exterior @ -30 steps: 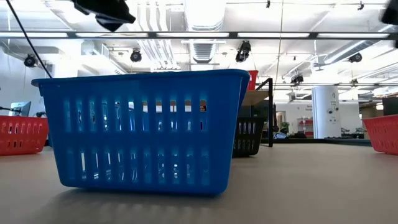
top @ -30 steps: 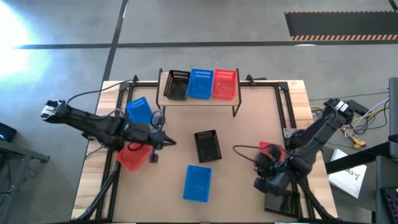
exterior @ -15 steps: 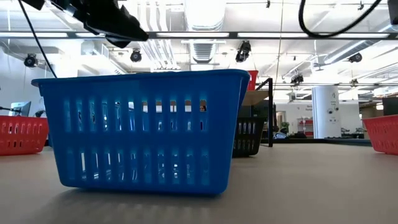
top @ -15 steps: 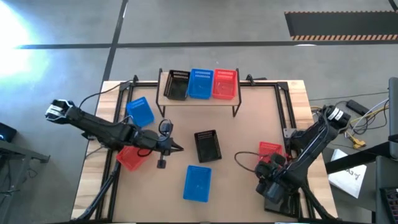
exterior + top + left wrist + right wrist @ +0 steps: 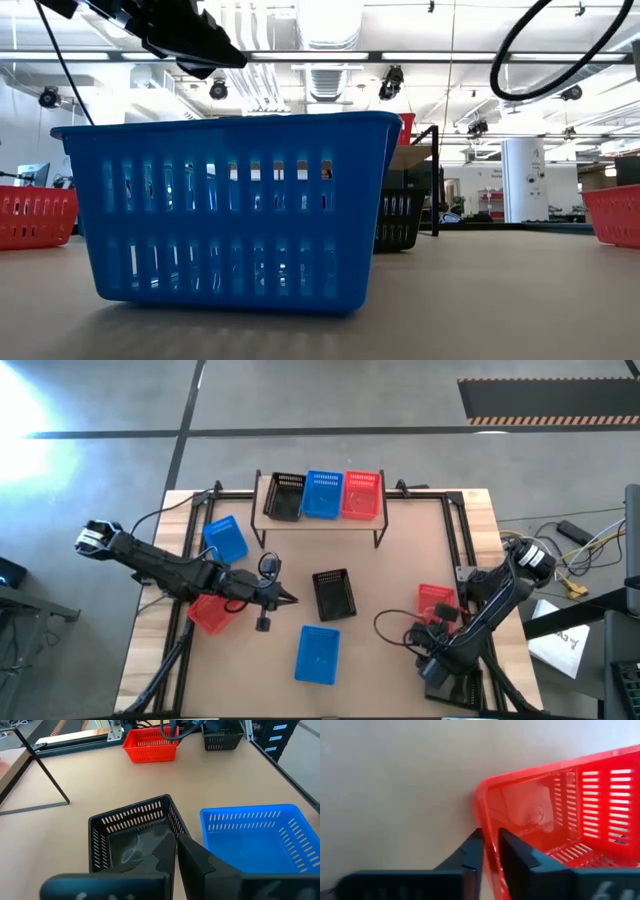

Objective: Stack baskets on shelf by color
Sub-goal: Stack the right red bin on the red bin on the shelf

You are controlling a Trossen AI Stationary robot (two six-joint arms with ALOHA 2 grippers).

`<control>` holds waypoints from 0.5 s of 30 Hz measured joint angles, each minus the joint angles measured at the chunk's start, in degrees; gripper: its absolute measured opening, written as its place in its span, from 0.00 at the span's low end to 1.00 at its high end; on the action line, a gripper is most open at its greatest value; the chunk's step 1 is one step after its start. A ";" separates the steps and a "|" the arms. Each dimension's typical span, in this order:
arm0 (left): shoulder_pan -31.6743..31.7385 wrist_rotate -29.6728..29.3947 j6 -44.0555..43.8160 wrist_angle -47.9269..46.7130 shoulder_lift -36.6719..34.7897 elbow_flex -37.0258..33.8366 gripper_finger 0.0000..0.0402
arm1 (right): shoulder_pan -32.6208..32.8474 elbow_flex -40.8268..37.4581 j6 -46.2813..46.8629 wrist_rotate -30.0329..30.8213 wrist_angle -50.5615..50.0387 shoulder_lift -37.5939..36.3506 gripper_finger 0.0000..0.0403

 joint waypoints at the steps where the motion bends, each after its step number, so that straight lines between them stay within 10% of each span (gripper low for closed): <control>1: 0.00 0.01 0.00 0.01 0.00 0.00 0.01 | 0.00 0.00 -0.02 -0.01 0.13 -0.23 0.08; 8: -1.14 -0.01 -0.07 -0.37 -0.07 -0.02 0.01 | -0.04 0.74 1.21 2.38 0.41 -3.99 0.03; 15: -1.44 -3.67 -1.67 -0.21 0.17 -1.05 0.01 | -4.36 11.32 -21.03 20.96 2.13 -5.41 0.03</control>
